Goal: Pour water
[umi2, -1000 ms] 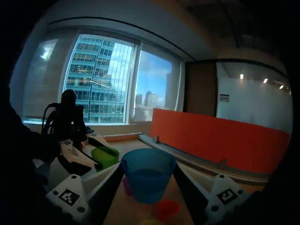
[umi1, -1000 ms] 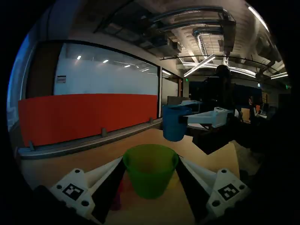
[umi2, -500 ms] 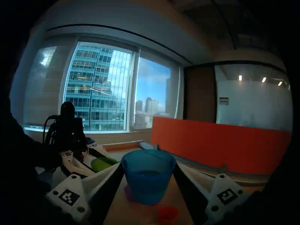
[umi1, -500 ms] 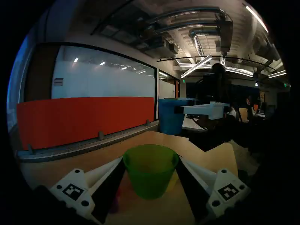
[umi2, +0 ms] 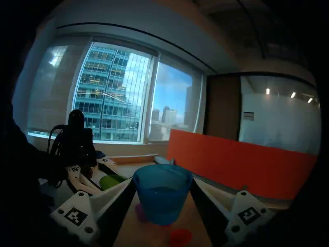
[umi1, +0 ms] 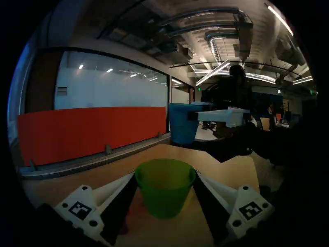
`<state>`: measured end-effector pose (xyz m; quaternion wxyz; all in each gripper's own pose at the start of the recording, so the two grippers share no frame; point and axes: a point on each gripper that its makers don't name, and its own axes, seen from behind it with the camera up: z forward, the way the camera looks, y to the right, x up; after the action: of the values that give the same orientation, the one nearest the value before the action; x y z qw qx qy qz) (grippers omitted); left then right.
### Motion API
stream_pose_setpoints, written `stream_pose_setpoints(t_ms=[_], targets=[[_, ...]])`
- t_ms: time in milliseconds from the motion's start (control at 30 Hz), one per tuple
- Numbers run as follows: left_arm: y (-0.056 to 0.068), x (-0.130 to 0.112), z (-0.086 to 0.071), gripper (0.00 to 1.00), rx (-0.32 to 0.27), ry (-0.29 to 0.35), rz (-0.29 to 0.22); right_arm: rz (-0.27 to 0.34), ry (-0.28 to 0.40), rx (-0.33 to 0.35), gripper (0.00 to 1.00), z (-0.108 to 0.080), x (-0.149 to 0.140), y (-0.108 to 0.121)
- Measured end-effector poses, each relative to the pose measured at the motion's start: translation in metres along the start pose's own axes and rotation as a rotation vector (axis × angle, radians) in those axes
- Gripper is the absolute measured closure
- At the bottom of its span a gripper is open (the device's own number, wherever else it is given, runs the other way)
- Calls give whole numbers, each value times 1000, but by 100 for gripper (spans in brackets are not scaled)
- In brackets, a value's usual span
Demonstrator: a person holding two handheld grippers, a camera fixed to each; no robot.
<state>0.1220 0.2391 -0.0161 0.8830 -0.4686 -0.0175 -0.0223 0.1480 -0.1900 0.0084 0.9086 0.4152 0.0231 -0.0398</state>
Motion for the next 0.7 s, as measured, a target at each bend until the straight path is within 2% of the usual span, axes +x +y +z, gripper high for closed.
stream_pose_setpoints(t_ms=[300,700], targets=[[8,-4,2,11,-8,-8,9,-62,-2,7,9,2,7,-2],[18,-7,7,11,-25,-9,9,-191,-5,7,9,4,17,-4]])
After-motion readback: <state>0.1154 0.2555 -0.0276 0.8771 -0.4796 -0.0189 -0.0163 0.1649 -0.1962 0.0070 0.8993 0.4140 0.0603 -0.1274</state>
